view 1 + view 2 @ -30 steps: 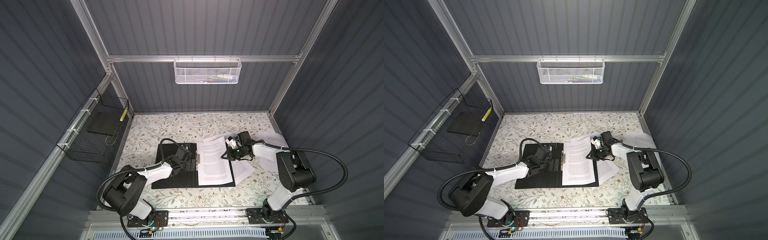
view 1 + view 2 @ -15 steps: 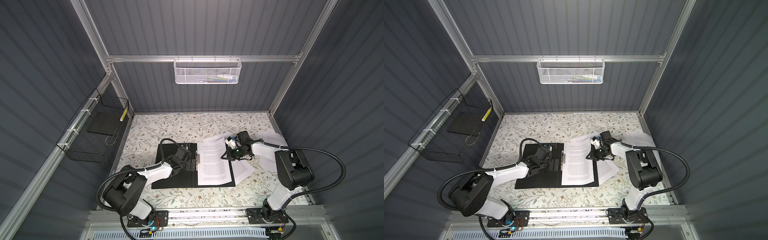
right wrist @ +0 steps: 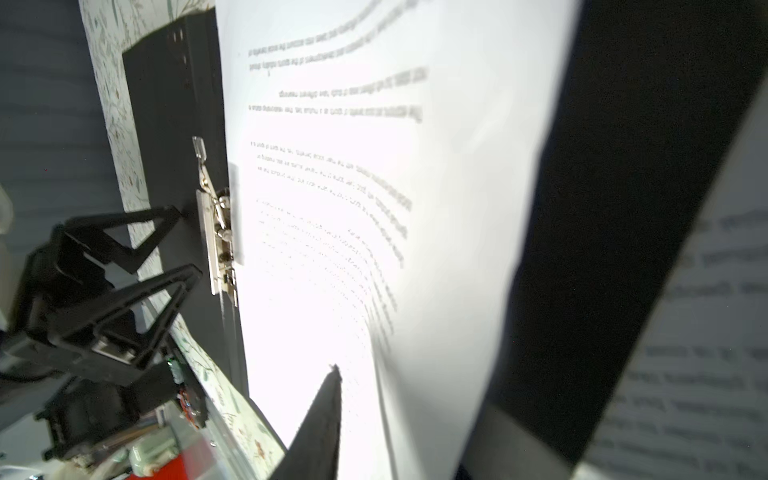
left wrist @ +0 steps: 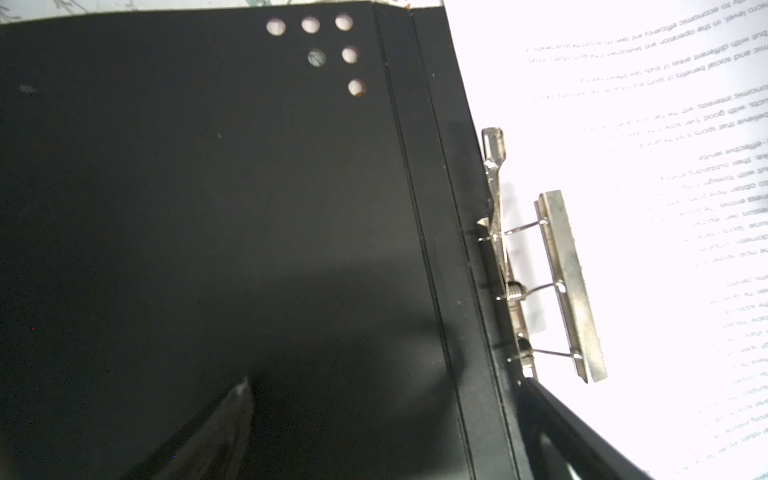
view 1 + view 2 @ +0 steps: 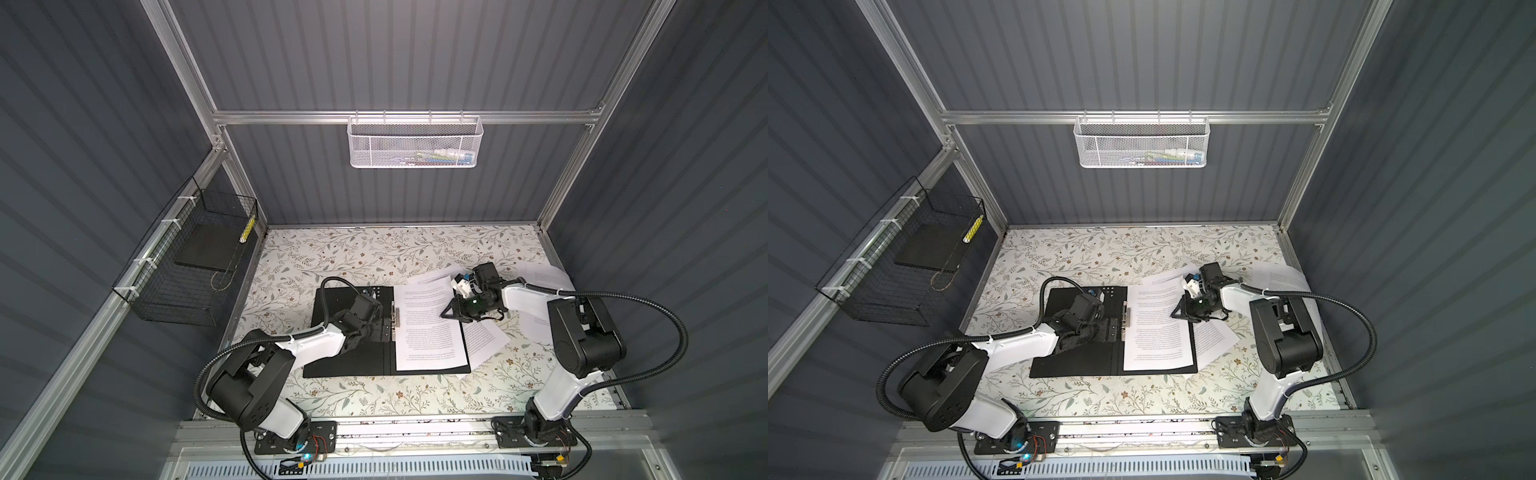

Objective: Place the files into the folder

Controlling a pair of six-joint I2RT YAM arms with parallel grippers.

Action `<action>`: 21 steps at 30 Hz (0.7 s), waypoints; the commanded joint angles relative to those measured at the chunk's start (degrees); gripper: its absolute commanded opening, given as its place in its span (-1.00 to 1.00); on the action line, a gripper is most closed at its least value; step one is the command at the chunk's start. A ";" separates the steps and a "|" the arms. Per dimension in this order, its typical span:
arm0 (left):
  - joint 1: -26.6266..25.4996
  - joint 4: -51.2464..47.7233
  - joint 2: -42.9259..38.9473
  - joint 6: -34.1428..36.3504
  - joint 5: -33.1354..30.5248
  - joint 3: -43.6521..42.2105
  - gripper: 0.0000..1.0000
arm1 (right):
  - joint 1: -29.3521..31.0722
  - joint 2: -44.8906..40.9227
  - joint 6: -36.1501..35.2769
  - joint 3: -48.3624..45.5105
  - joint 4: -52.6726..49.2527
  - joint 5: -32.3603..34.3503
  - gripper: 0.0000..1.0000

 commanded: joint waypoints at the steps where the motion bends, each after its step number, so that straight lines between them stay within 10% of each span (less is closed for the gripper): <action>1: 0.38 -0.59 0.62 -0.16 0.83 -0.17 0.99 | 0.29 0.44 -0.34 1.12 -1.22 1.95 -0.24; 21: 0.93 -0.85 -0.49 -0.73 -0.25 -0.51 0.99 | 0.23 0.33 1.87 2.09 -3.20 11.10 0.39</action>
